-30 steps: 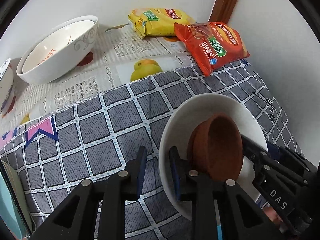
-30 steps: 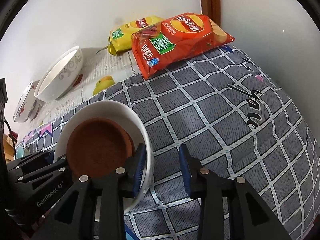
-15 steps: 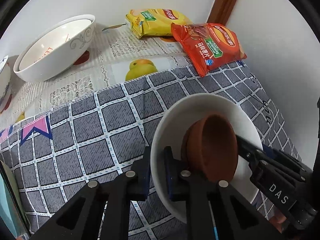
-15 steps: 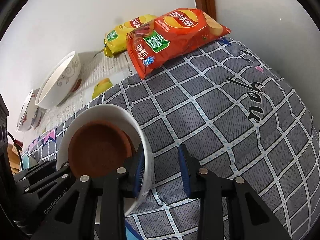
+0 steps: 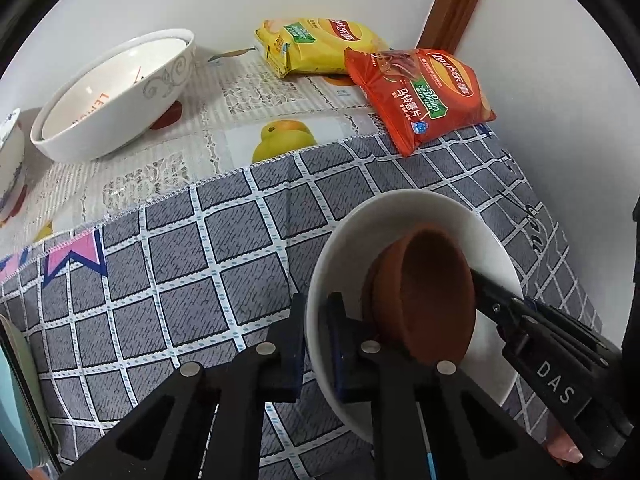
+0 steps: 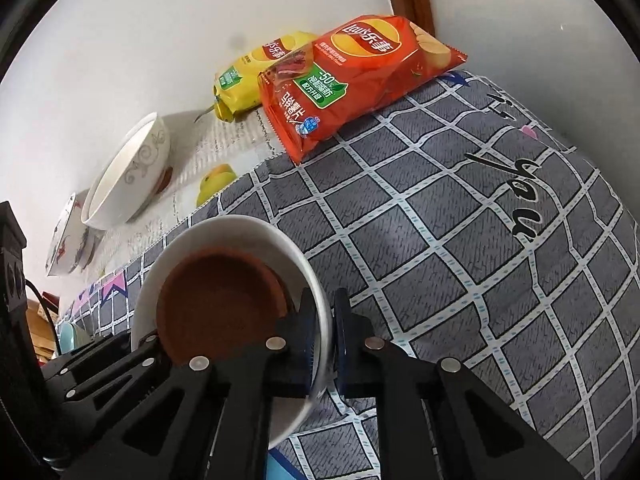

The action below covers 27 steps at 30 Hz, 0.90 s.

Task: Organize plates and bowls
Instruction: 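Carry the white bowl with both grippers over the teal plate stack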

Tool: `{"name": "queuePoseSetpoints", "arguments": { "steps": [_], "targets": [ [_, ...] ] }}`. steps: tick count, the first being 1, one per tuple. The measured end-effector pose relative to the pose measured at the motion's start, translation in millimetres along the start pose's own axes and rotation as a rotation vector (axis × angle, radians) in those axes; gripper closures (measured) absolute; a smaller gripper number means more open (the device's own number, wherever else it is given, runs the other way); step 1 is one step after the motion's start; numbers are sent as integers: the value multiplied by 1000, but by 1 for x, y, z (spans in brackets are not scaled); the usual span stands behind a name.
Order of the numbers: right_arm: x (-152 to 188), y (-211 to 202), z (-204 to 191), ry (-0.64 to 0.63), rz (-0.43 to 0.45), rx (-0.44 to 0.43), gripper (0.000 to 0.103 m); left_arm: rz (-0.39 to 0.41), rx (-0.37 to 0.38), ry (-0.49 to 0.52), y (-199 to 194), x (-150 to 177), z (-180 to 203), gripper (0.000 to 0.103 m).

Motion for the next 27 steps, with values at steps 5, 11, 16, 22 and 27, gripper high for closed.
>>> {"name": "queuePoseSetpoints", "arguments": {
  "steps": [5,11,16,22,27],
  "targets": [
    [4,-4,-2,-4,-6,0,94,-2,6,-6,-6,4,-2,93],
    [8,-17,-8,21,2,-15,94,15,8,-20,-22,5,-9,93],
    [8,-30,-25,5,18,-25,94,35,4,-36,-41,5,-20,93],
    [11,-46,-50,-21,40,-35,94,61,3,-56,-63,4,-36,93],
    [17,-57,-71,-45,50,-43,94,76,-1,-74,-83,8,-54,93]
  ]
}}
Point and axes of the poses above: each gripper's, at about its wrist camera, not at the fingertips, and y roughly the way its jaws point, z to its right, x to its underside, the point moved 4 cm from there along y, roughly the way its jaws point, and after that the axes turned 11 degrees about z, right-handed, at the moved point
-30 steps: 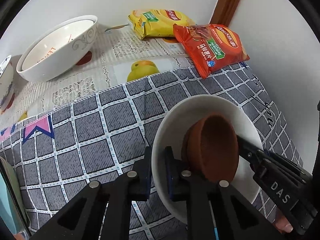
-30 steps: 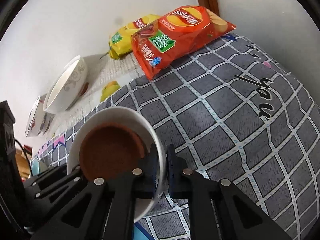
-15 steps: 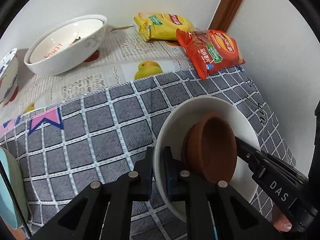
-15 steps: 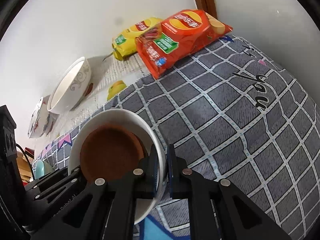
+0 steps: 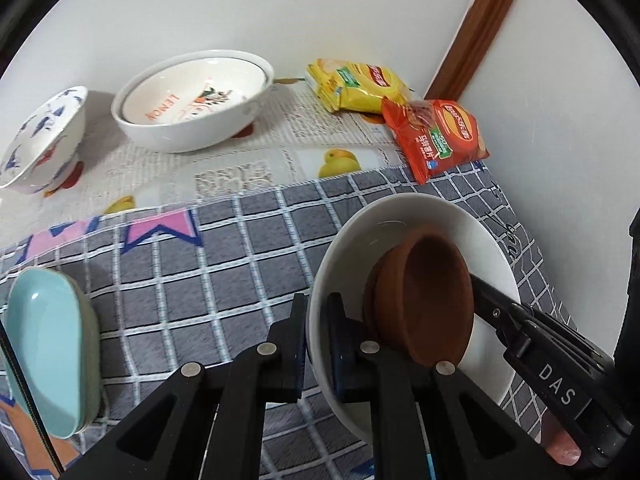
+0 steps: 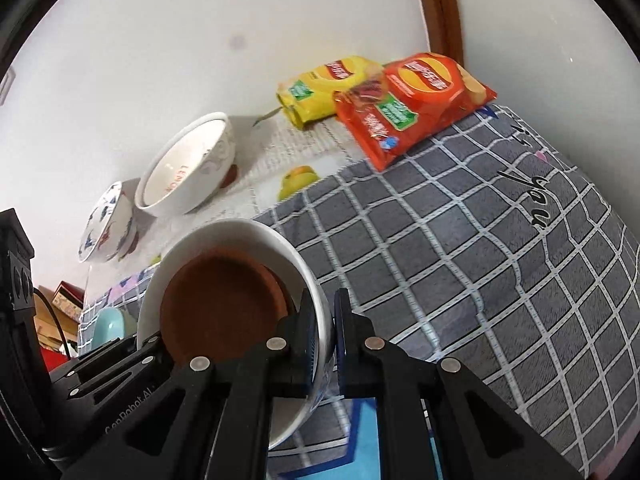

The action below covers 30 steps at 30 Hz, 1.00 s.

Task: Organize plates and bowls
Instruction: 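Carry the white bowl with both grippers over the teal plate stack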

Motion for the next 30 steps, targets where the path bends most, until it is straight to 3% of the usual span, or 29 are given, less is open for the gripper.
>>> {"name": "queuePoseSetpoints", "arguments": {
  "steps": [15,30],
  "targets": [
    [25,-27,-76,-65,11,-55,94,49,-45,-56,-59,12,-66,93],
    [63,-16,-170,-174,-33,-129,94,75,-126,-173,-95,32,-164,93]
  ]
}}
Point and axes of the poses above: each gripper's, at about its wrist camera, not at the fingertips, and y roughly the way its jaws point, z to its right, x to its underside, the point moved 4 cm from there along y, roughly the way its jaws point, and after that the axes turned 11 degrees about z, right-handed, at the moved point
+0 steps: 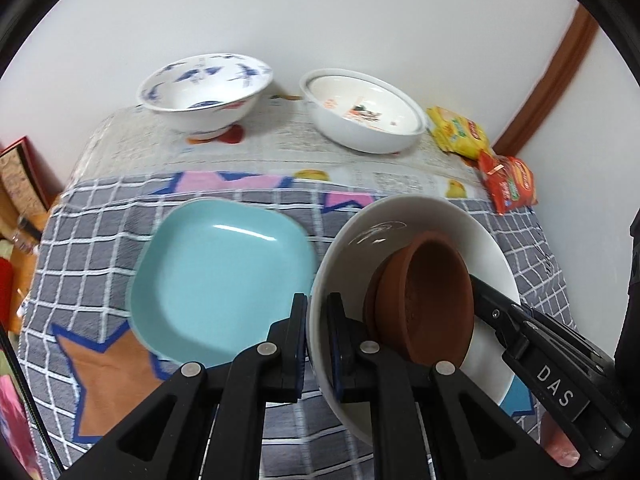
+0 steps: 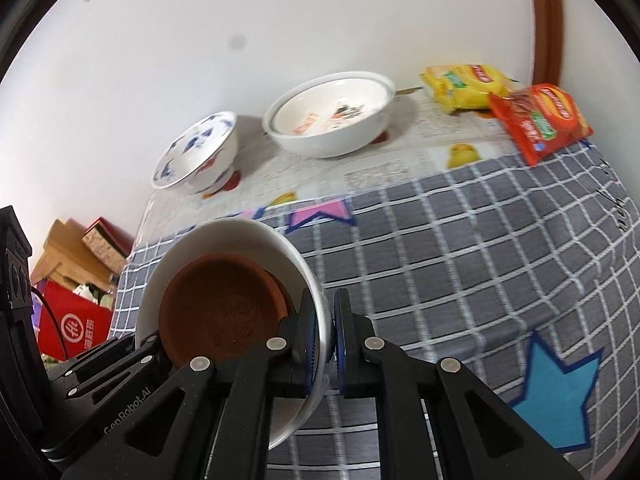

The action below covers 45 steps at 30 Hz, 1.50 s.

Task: Organize plates and bowls
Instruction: 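Carry the white bowl with both grippers over the teal plate stack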

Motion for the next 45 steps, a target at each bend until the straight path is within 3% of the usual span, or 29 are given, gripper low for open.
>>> {"name": "queuePoseSetpoints", "arguments": {
  "steps": [8,19,45],
  "targets": [
    [6,20,-50,-50,-18,-39,94,12,-39,-47,-6,-5,-51,93],
    [9,42,-88,-74,-32,-62,94,12,-62,-77,0,-11,-90,93],
    [26,105,-97,-87,-109,-47,94,-59,-87,-85,53,-4,-119,93]
  ]
}}
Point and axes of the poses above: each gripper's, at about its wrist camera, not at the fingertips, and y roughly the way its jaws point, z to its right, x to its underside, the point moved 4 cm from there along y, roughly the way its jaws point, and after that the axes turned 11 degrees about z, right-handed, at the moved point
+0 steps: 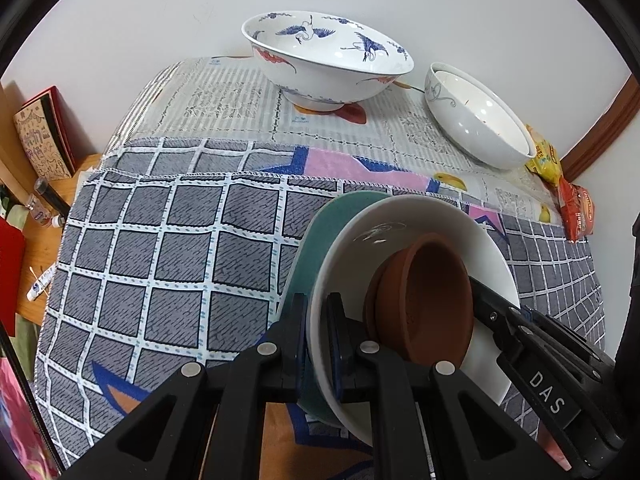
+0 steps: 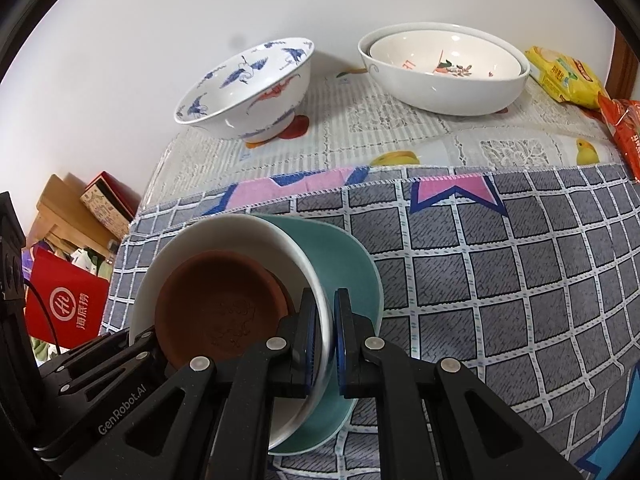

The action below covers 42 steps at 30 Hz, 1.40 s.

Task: Organize plates and bowls
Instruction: 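Carry the white bowl with both grippers over the teal plate stack, then lower the white bowl onto the teal plate and open both grippers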

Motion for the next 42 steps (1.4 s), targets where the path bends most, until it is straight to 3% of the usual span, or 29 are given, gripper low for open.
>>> {"name": "queuePoseSetpoints", "arguments": {
  "steps": [11,15,28,39,42],
  "targets": [
    [-2,0,-1,-71,26,5,92,2,15,5,2,0,-3,93],
    [-2,-1,0,-75,22,10,89,1,-11,12,0,1,-2,90],
    [0,-25,-3,-110,38,5,86,54,-48,21,-36,1,-2,87],
    [16,-79,-4,-168,75,-15,82,100,-64,23,-88,20,13,81],
    [20,-110,5,-184,131,15,70,134,-57,34,-109,26,26,73]
  ]
}}
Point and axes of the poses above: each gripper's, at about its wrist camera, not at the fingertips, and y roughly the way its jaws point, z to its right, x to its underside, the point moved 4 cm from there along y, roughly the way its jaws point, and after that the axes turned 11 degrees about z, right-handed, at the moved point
